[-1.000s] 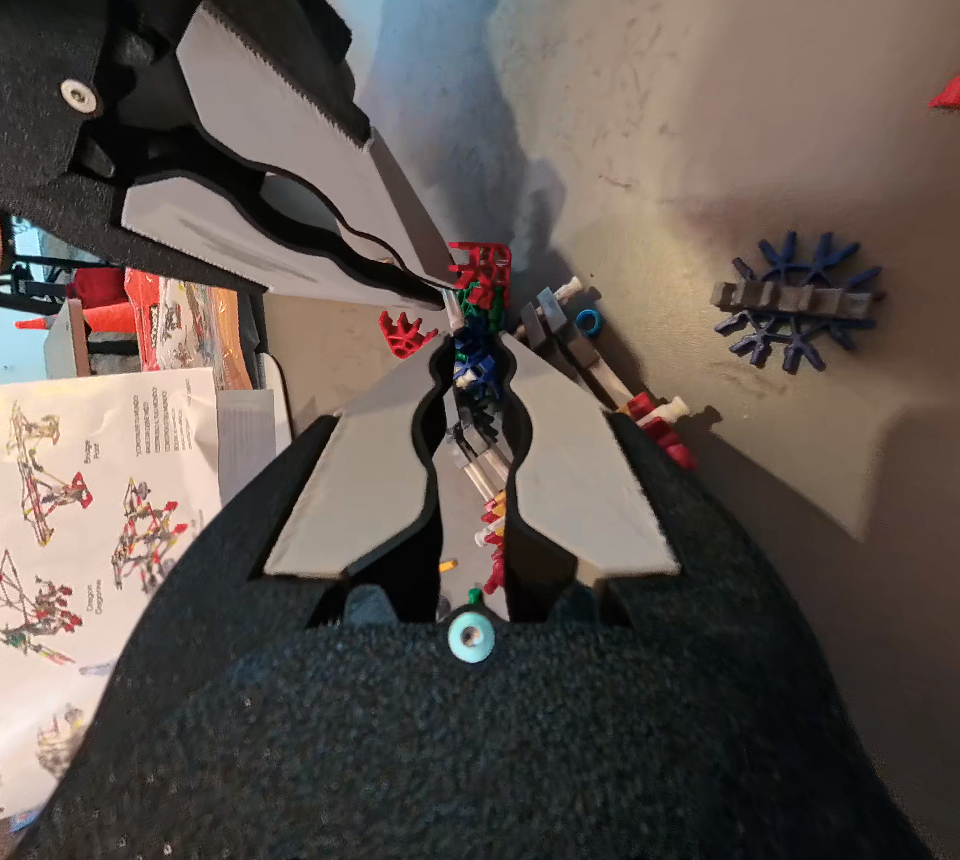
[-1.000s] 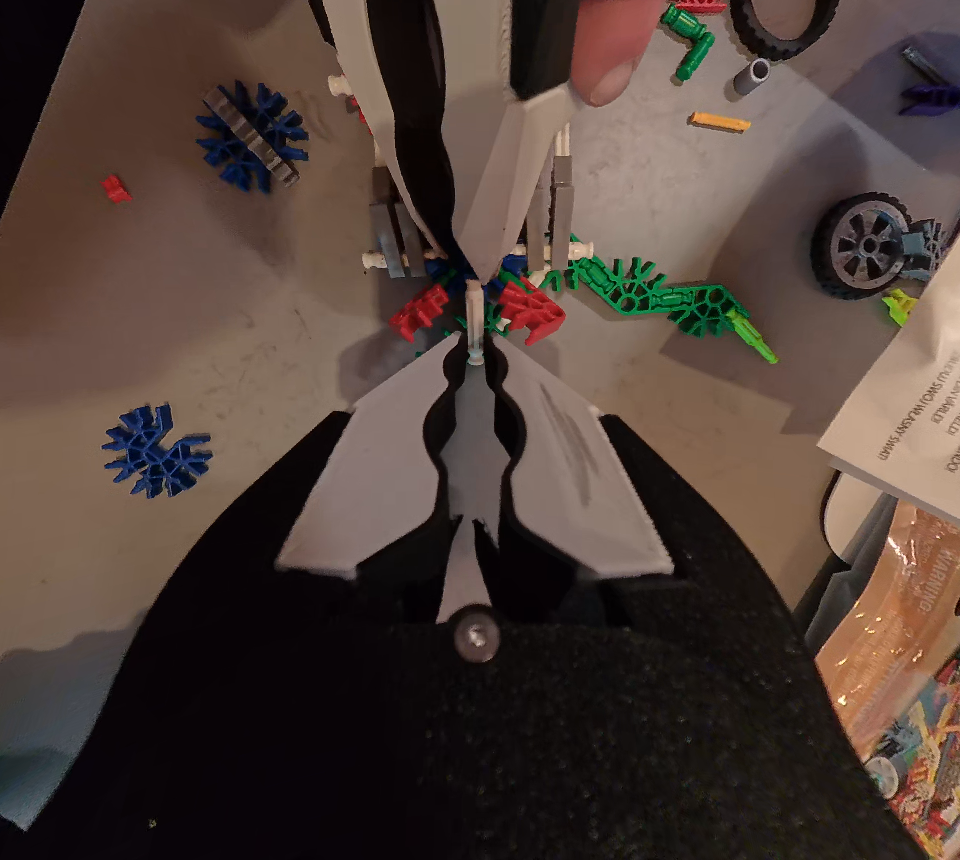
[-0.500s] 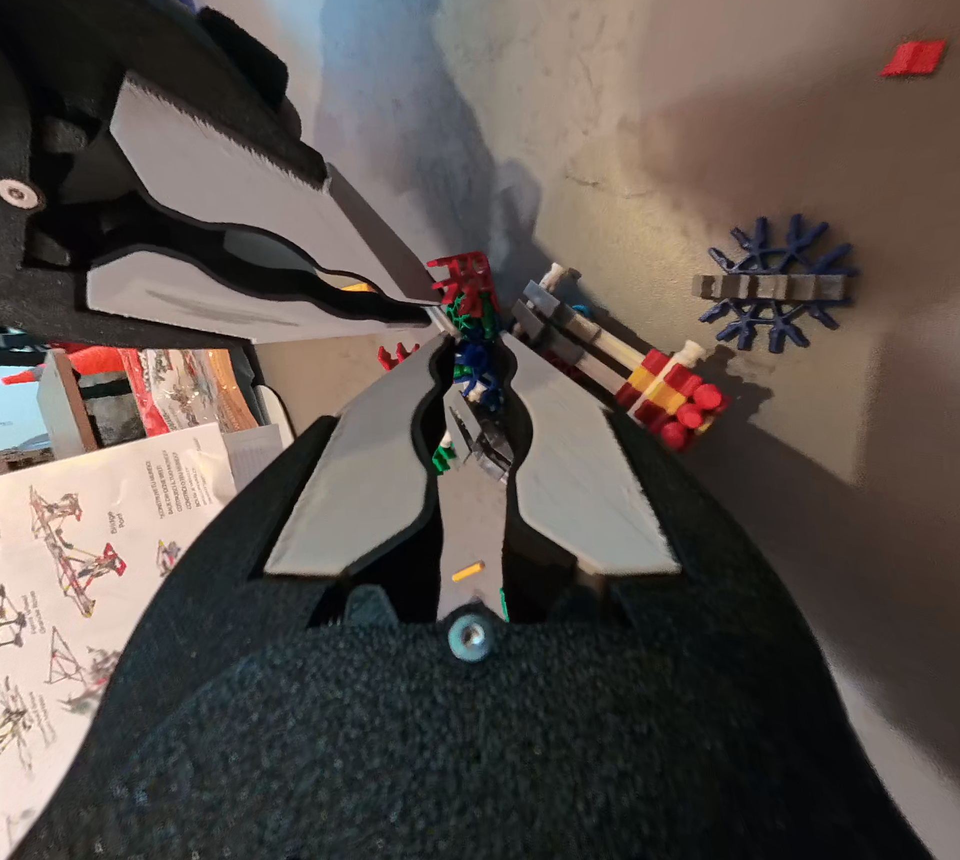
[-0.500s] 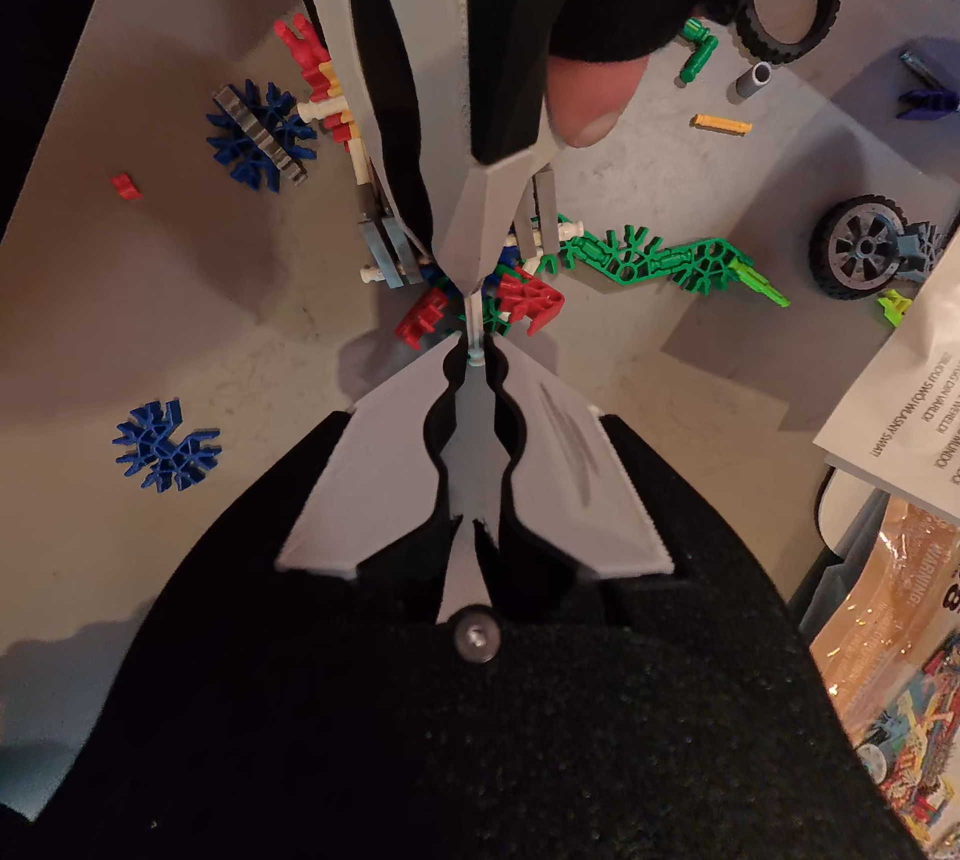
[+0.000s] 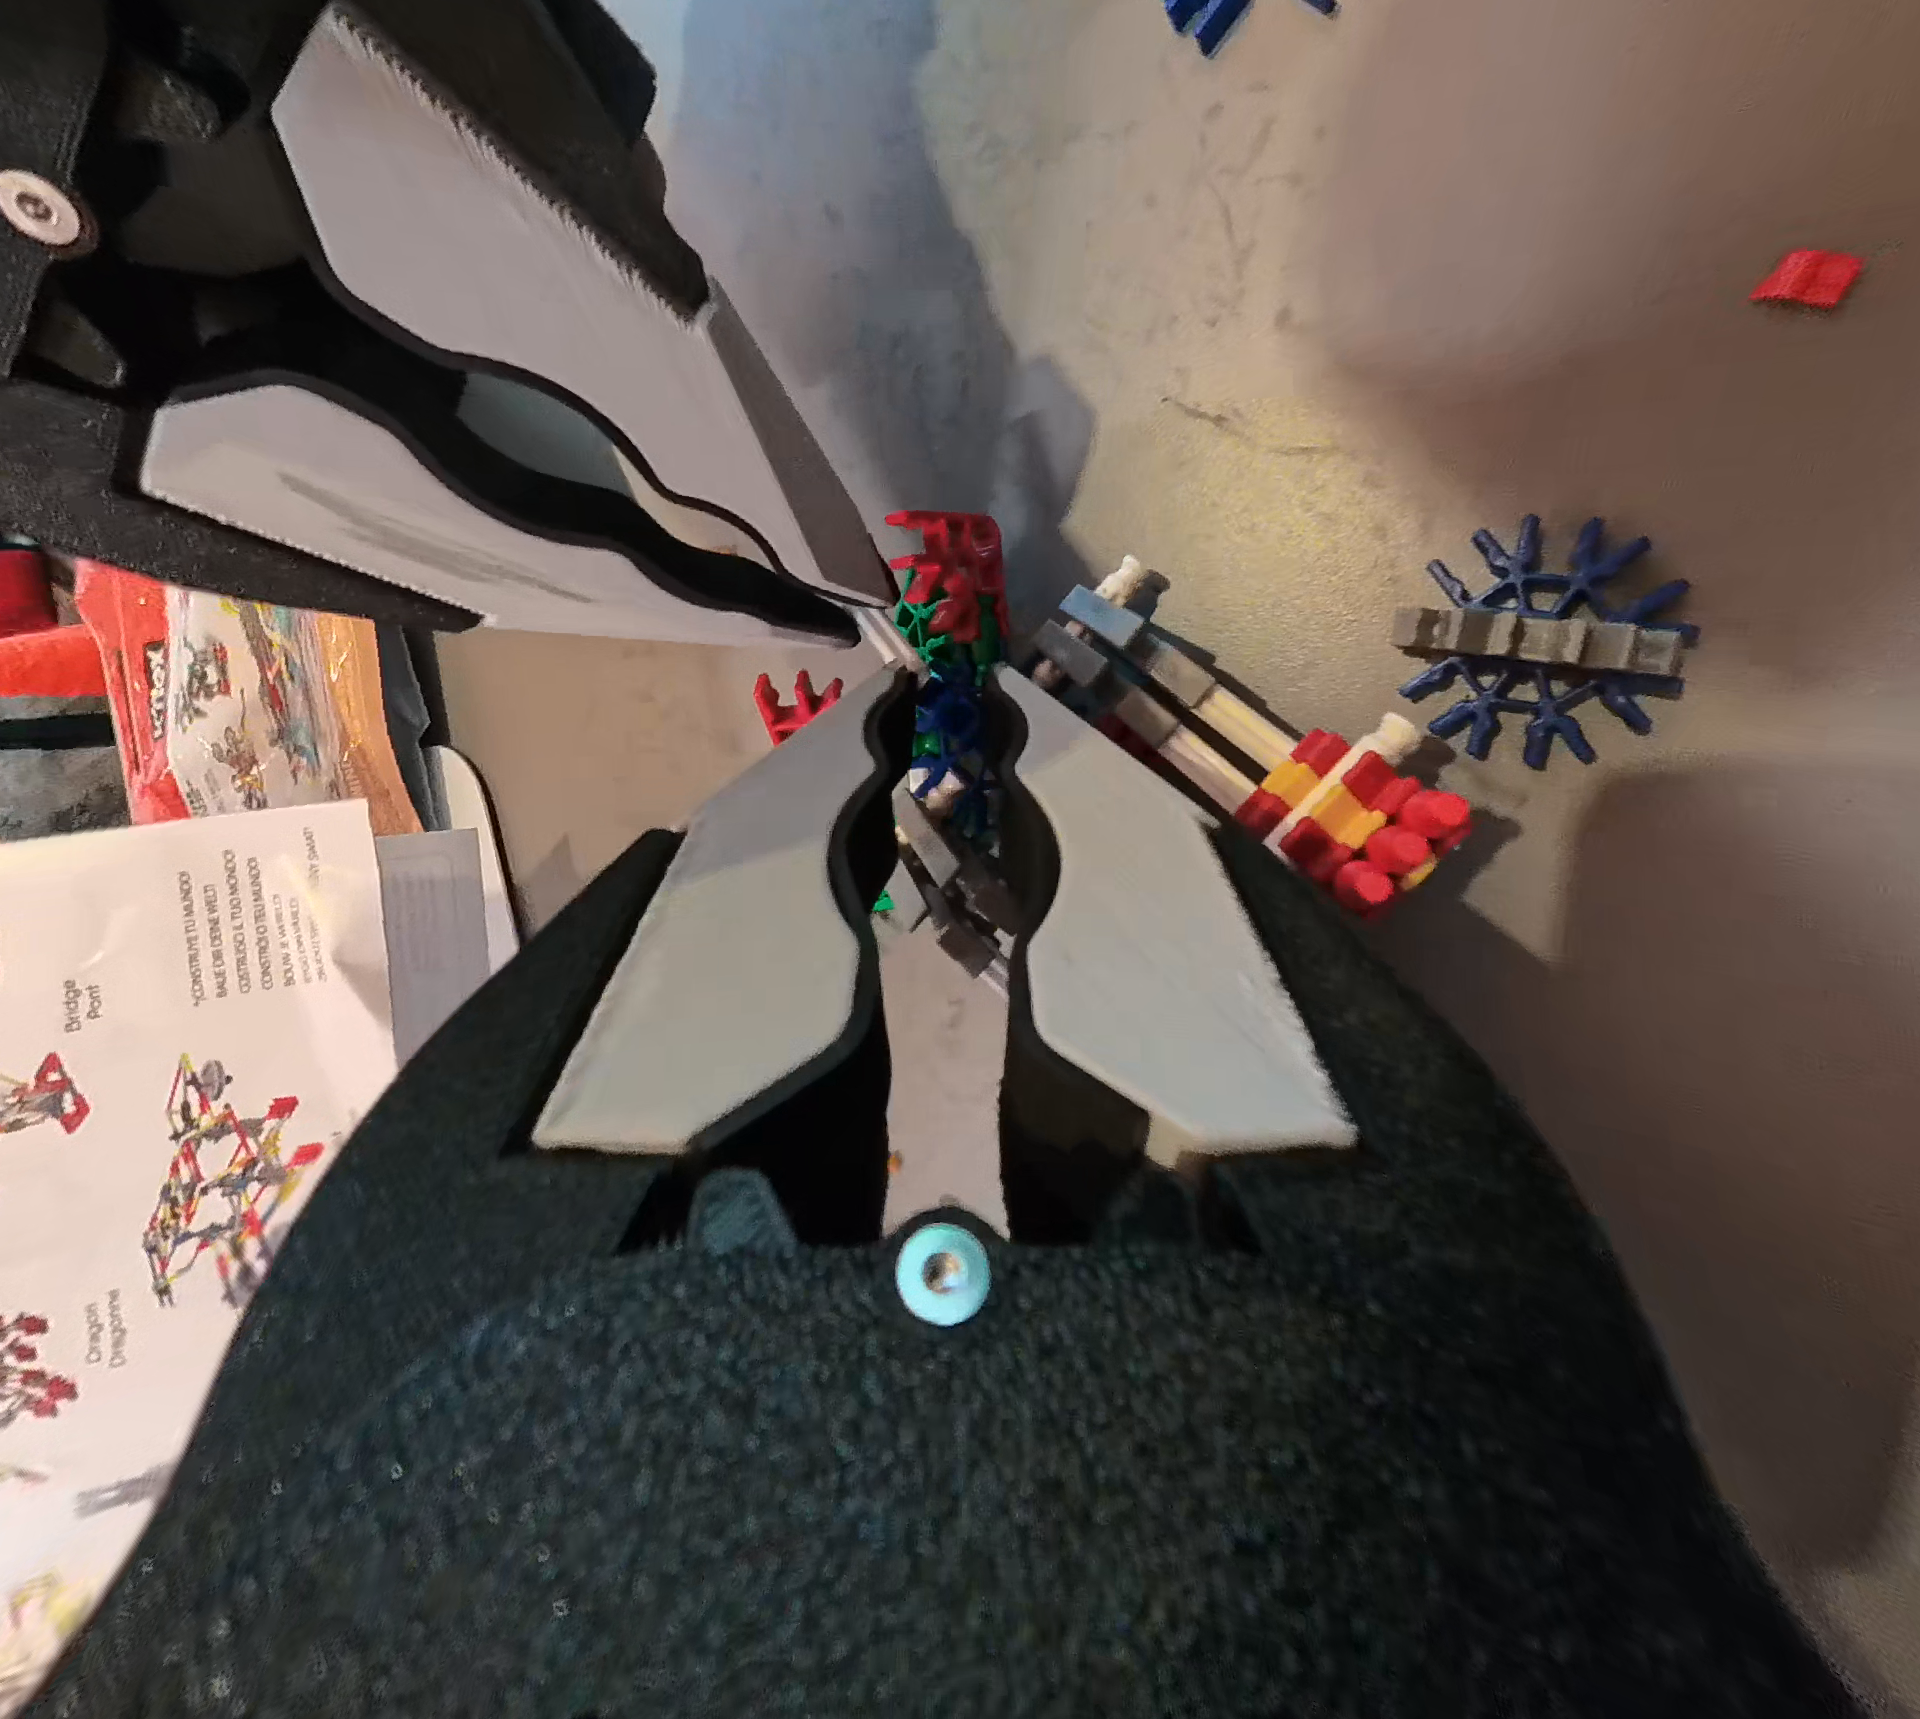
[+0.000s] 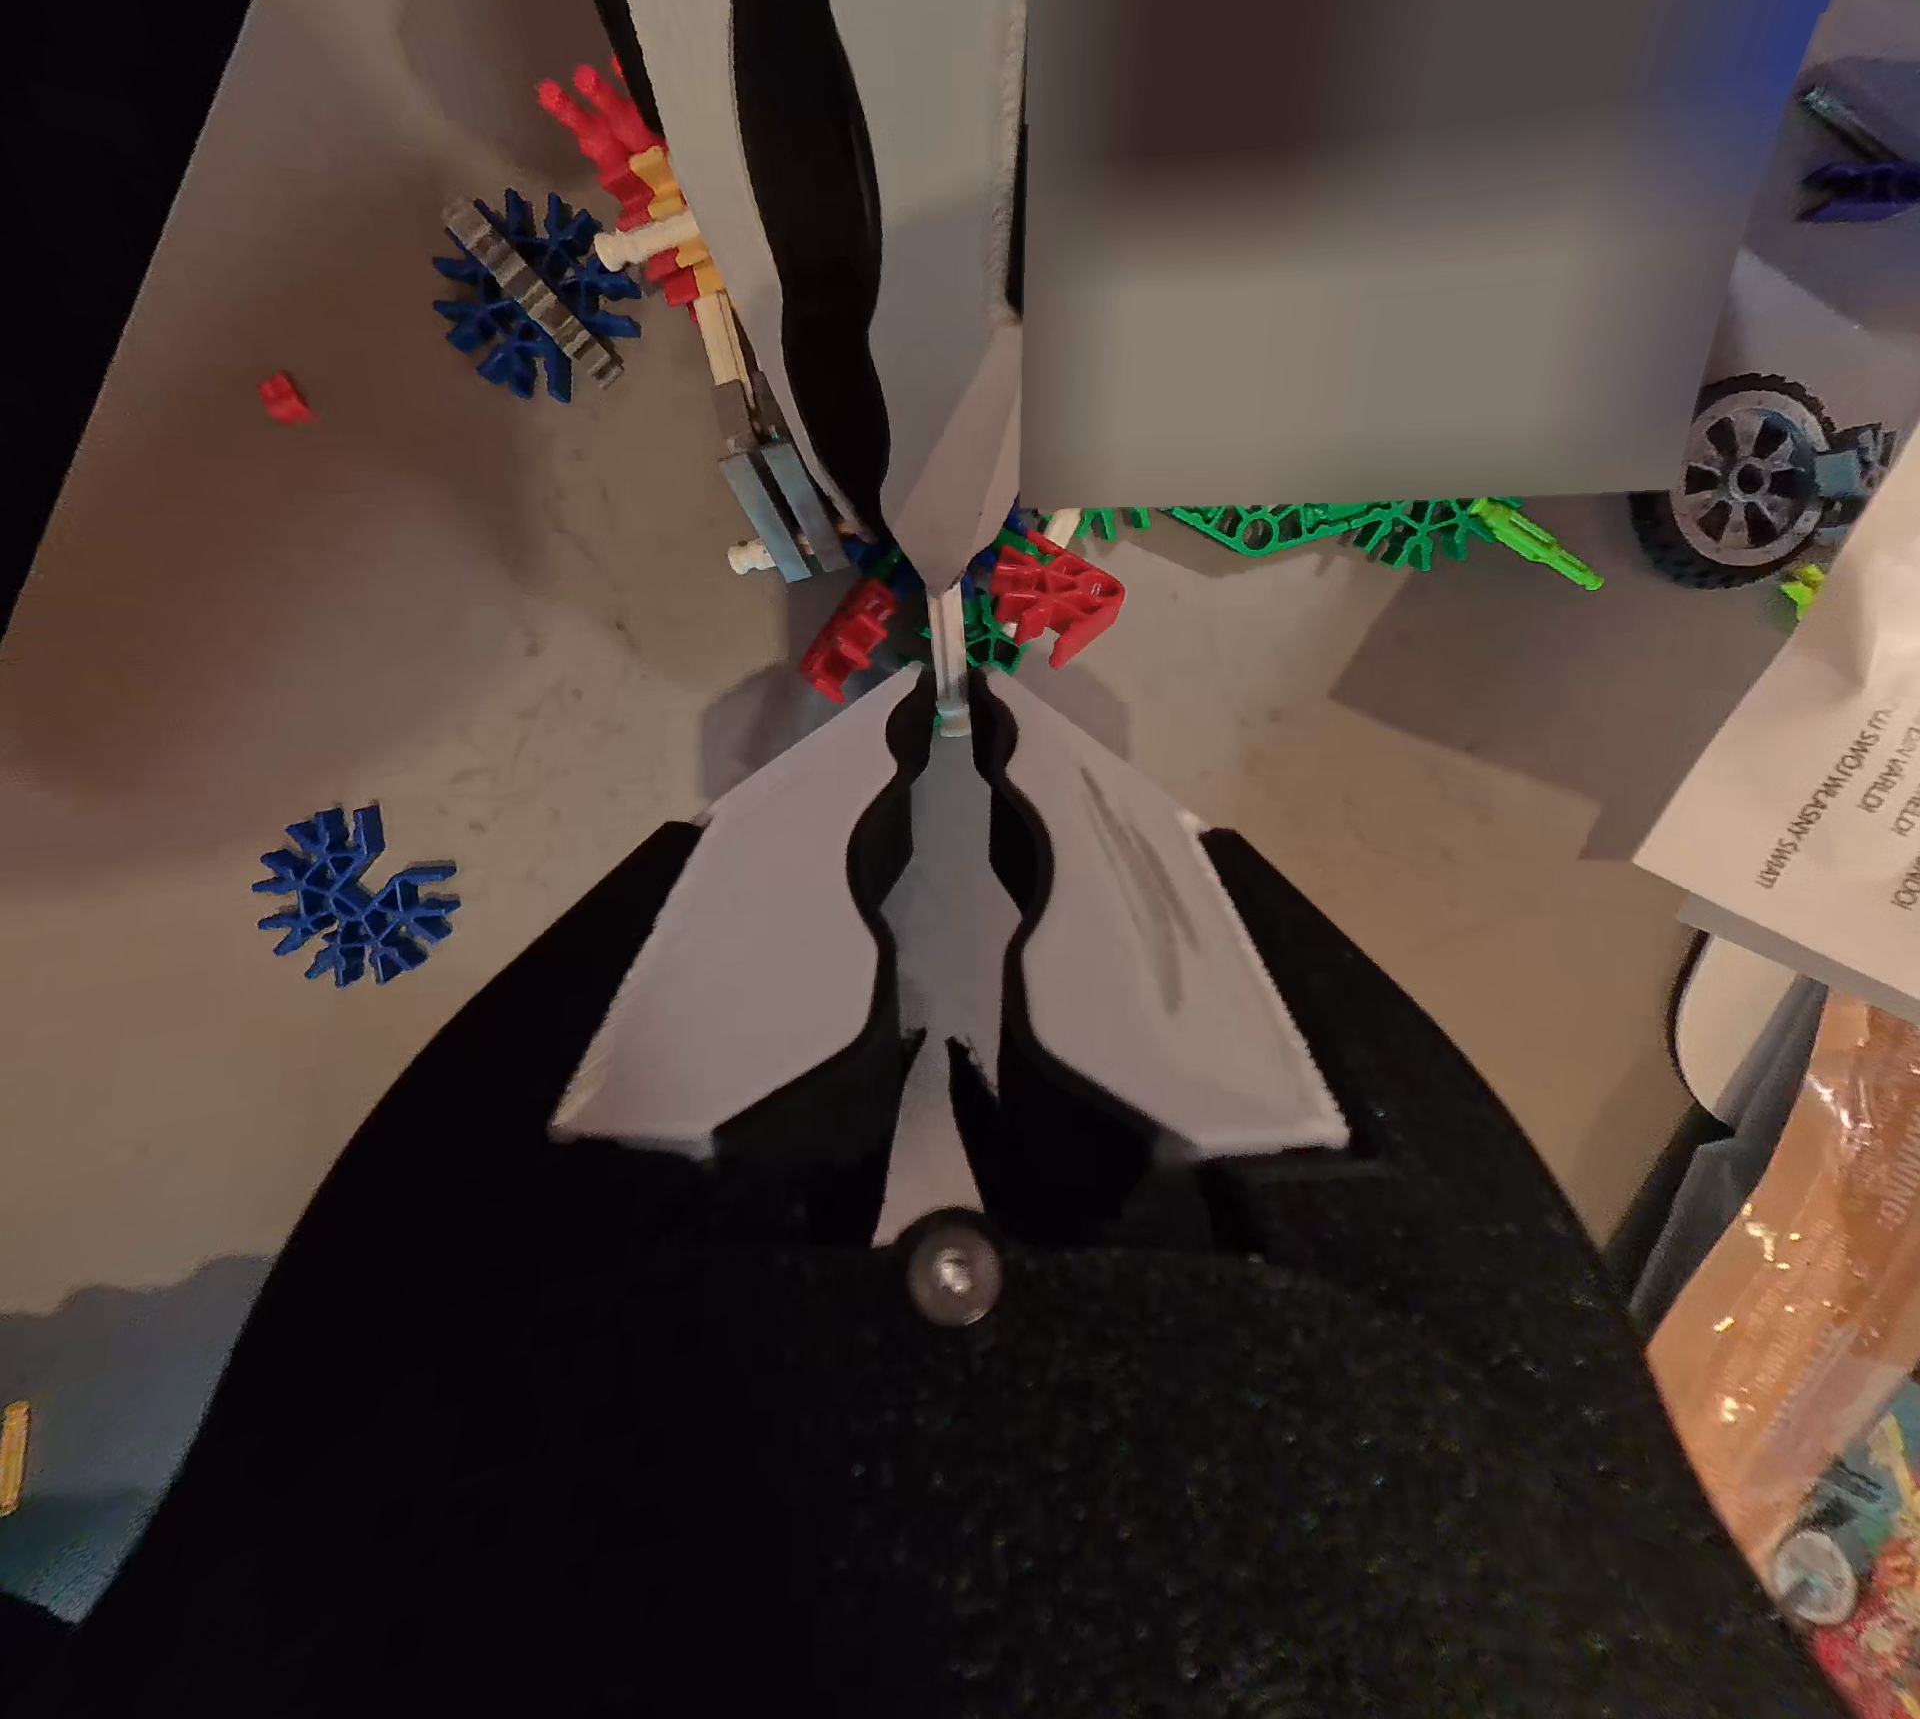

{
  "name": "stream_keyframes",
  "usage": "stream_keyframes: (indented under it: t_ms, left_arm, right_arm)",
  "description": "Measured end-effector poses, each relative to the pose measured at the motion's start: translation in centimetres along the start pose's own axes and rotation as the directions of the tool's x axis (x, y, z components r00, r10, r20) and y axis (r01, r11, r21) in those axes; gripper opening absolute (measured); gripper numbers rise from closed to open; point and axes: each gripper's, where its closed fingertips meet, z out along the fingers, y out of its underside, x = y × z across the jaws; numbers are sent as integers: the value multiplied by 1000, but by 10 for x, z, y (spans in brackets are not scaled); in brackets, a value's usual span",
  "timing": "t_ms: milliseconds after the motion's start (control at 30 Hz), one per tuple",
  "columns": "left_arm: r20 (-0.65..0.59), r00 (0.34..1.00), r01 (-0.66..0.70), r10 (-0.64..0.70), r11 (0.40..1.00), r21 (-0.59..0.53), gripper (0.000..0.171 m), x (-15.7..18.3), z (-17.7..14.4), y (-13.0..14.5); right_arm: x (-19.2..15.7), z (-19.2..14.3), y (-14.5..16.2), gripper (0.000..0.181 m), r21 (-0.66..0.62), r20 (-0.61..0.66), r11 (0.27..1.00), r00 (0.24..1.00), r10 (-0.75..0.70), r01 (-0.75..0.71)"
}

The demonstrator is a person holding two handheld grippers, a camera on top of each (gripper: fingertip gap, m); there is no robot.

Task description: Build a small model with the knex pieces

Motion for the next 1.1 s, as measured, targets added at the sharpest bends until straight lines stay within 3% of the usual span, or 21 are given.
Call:
stream_keyframes:
  t_ms: [300, 633, 1100]
  left_arm:
    - [-2, 999, 44, -43, 999, 25, 11, 0, 1, 0]
    - [-8, 998, 55, -55, 998, 31, 11, 0, 2, 0]
    - [-2, 998, 56, -56, 998, 26, 11, 0, 2, 1]
  right_arm:
    - [0, -1, -7, 6, 108, 80, 988, 992, 98, -106]
    - [-1, 9, -5, 8, 142, 161, 961, 964, 213, -236]
    - [-5, 2, -7, 4, 111, 123, 975, 976, 181, -195]
